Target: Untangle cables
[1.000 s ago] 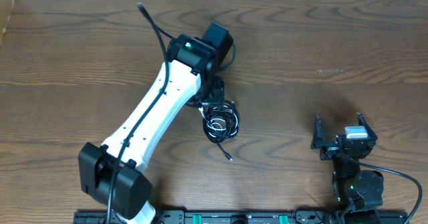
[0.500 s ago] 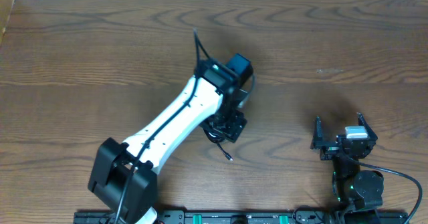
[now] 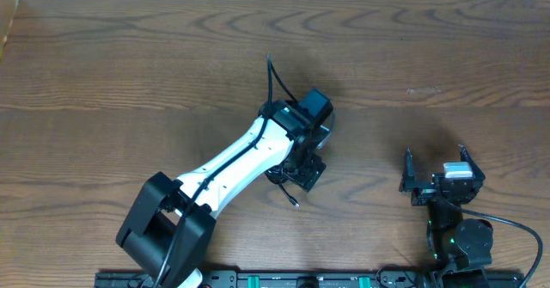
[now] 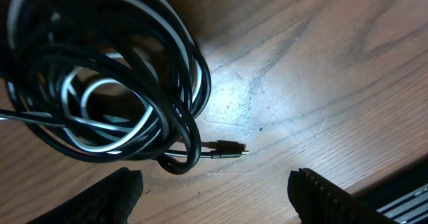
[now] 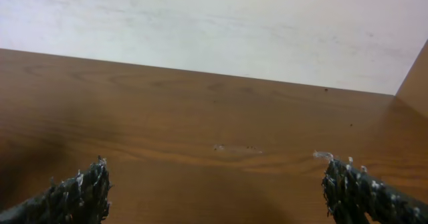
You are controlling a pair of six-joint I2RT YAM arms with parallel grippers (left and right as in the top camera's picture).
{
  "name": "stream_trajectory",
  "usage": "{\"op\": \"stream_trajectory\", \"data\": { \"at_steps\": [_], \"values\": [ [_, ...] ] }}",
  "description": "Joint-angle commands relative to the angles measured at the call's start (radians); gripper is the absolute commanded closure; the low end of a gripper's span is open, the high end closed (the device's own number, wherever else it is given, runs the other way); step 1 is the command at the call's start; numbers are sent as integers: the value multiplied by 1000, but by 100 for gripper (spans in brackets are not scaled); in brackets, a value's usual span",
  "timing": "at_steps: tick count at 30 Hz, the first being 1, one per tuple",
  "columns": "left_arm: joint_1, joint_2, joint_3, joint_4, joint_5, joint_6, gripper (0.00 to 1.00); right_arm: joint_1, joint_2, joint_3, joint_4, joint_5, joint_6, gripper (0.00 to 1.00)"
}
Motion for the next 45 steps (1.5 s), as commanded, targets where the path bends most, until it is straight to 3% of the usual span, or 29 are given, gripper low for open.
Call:
{"op": "stream_trajectory", "data": {
  "at_steps": [1,5,10,16,20,30,45],
  "values": [
    [0,11,-39,40,4,13,25,-5,-6,-1,-4,-1,1,1],
    [0,11,-97,129,4,13,25,-5,-6,-1,-4,-2,1,1],
    [1,11,-117,180,-2,13,56,-5,-6,-1,-4,-1,1,1],
    [2,11,-117,248,-8,-21,69,-5,-6,-1,-4,-1,1,1],
    [6,11,-117,283,-140,-164,81,-5,-6,-1,-4,-1,1,1],
    [63,10,-116,328,-165,-441,85,-5,-6,-1,-4,-2,1,1],
    [134,-113,-66,330,-101,-556,84,-5,-6,-1,-4,-2,1,1]
  ]
}}
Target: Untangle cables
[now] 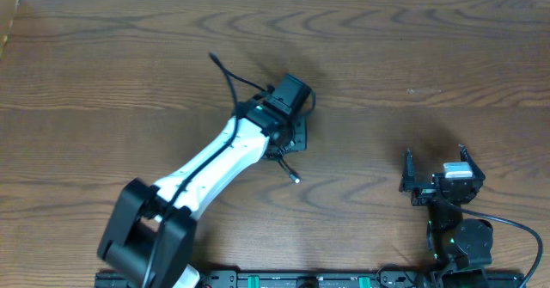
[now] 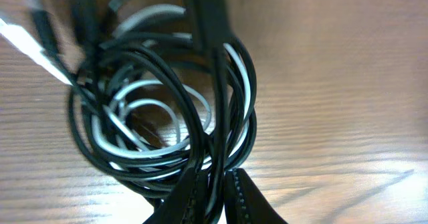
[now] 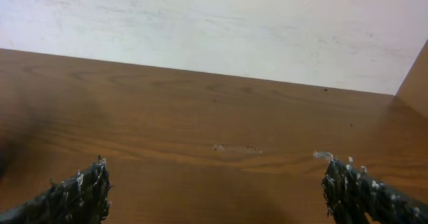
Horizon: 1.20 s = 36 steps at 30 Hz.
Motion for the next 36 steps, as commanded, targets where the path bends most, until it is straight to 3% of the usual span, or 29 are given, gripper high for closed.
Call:
{"op": "stream_trajectory", "data": {
  "at_steps": [1,6,8,19,33,35,36],
  "values": [
    [14,-31,34,-1,1,-39,83,-5,-6,-1,-5,-2,1,1],
    [14,-30,8,-2,1,-38,64,-5,-6,-1,-5,-2,1,1],
    [14,-29,2,-12,1,-38,50,-5,-6,-1,-4,-2,1,1],
    [-7,-13,2,-47,2,-7,29,-5,-6,-1,-5,-2,1,1],
    [-108,130,2,-57,1,154,30,-5,-6,-1,-5,-2,1,1],
    [-108,151,2,-52,1,154,40,-5,-6,-1,-5,-2,0,1],
    [-107,158,2,-48,0,154,51,-5,-6,-1,-5,-2,1,1]
  ]
}}
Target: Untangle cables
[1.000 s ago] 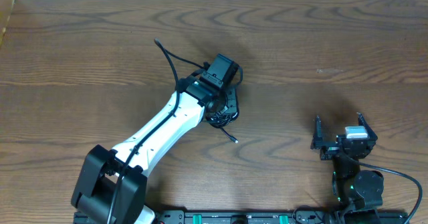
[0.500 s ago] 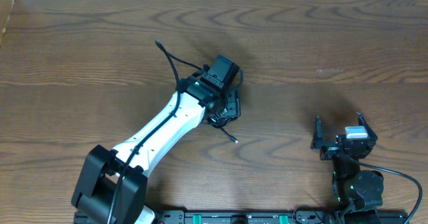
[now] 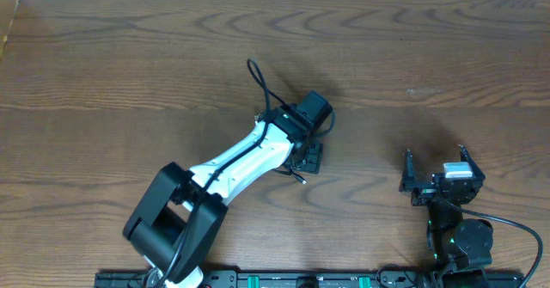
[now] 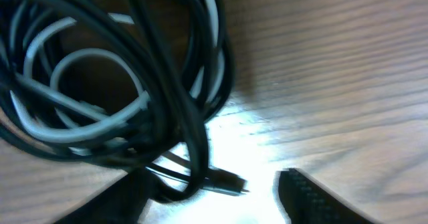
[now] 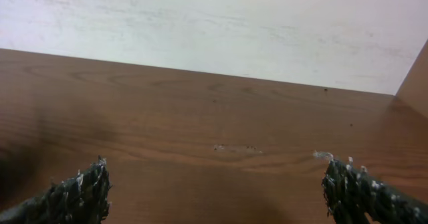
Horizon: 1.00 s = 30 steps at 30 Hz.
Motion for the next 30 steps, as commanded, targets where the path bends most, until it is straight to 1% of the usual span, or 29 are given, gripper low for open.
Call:
{"op": "stream_trajectory", "data": {
  "at_steps": [1,2,3,4,5,10,15,19,21,25,27,28,29,30],
  "values": [
    [2,32,-8,9,-9,30,64,-5,-6,-1,-5,-2,1,1],
    [2,35,-8,16,-9,30,77,-5,-6,-1,-5,-2,1,1],
    [2,35,-8,24,-9,29,85,-5,-6,-1,-5,-2,1,1],
    [2,35,-8,31,-9,29,91,-5,-6,-1,-5,-2,1,1],
    [2,34,-8,40,-9,23,92,-5,-6,-1,-5,-2,1,1],
    [14,34,6,56,-9,-42,92,-5,-6,-1,-5,-2,1,1],
    [43,-6,15,53,0,-169,92,-5,-6,-1,-5,-2,1,1],
    [56,-61,17,52,29,-174,92,-5,-6,-1,-5,-2,0,1],
    [56,-89,17,50,29,-173,89,-5,-6,-1,-5,-2,1,1],
    [56,-122,17,49,27,-158,88,-5,-6,-1,-5,-2,1,1],
    [56,-123,17,45,29,-159,83,-5,-6,-1,-4,-2,1,1],
    [56,-123,17,41,29,-159,83,-5,-6,-1,-5,-2,1,1],
    [56,-122,16,37,29,-159,75,-5,-6,-1,-5,-2,1,1],
    [55,-121,16,34,29,-159,72,-5,-6,-1,-5,-2,1,1]
  ]
}}
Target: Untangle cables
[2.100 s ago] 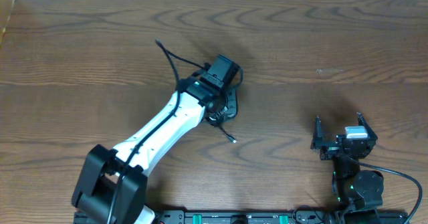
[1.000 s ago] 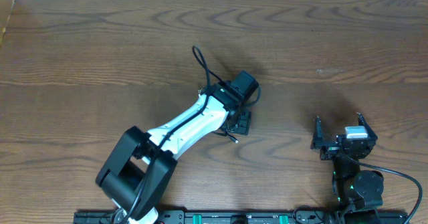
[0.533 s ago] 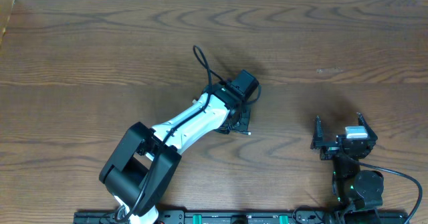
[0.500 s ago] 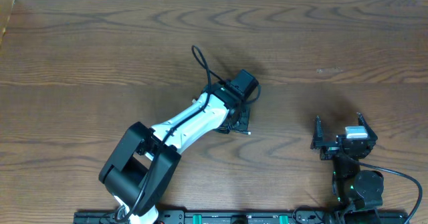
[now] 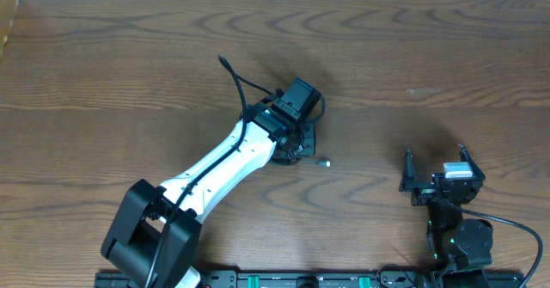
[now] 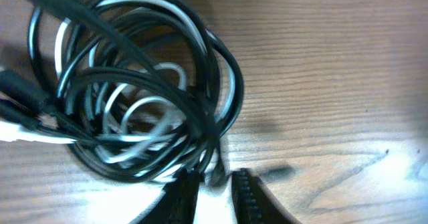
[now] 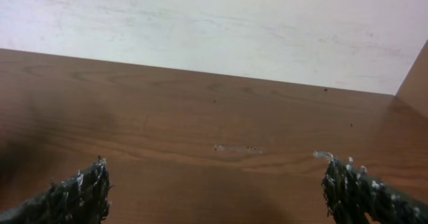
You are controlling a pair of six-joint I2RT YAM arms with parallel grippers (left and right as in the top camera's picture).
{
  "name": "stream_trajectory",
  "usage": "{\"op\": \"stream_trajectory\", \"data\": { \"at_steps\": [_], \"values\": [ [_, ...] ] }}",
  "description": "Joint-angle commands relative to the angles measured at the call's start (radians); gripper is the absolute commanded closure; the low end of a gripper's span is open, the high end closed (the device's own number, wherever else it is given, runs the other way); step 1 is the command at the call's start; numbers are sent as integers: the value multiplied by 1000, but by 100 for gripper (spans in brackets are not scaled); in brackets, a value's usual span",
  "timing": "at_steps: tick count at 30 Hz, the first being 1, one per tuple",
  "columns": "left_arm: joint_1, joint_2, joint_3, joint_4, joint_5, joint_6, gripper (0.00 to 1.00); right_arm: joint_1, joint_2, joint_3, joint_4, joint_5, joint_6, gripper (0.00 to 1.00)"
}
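Note:
A tangle of black and white cables (image 6: 134, 100) lies coiled on the wooden table, mostly hidden under the left wrist in the overhead view. One black cable end (image 5: 225, 64) sticks out to the upper left. A small plug (image 5: 325, 162) lies to the right of the bundle, blurred in the wrist view (image 6: 274, 173). My left gripper (image 6: 215, 178) (image 5: 296, 140) is shut on a black strand at the bundle's lower right edge. My right gripper (image 7: 214, 184) (image 5: 436, 161) rests open near the front right, holding nothing.
Brown wooden table (image 5: 103, 82) with a pale wall (image 7: 214, 23) behind it. A black rail (image 5: 284, 279) runs along the front edge. The right arm's base and its cable (image 5: 507, 223) sit at the front right.
My left gripper was open over the bundle's plug end; now its jaws are shut on a black strand. The bundle sits slightly further left, and the plug lies out to its right. The right arm is unchanged.
My left gripper was open above the bundle with a plug between its fingers. Then it was shut on strands, with the bundle further left. Then it was open again near the plug. Now it is shut on a strand and the plug lies apart.

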Motion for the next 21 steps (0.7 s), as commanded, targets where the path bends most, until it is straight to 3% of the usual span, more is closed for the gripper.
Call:
{"op": "stream_trajectory", "data": {
  "at_steps": [1,5,21],
  "values": [
    [0,-7,14,-11,1,-4,65,-5,-6,-1,-5,-2,1,1],
    [0,-7,13,-26,-3,-4,59,-5,-6,-1,-5,-2,1,1],
    [0,-6,-6,-42,-74,-4,58,-5,-6,-1,-5,-2,1,1]
  ]
}}
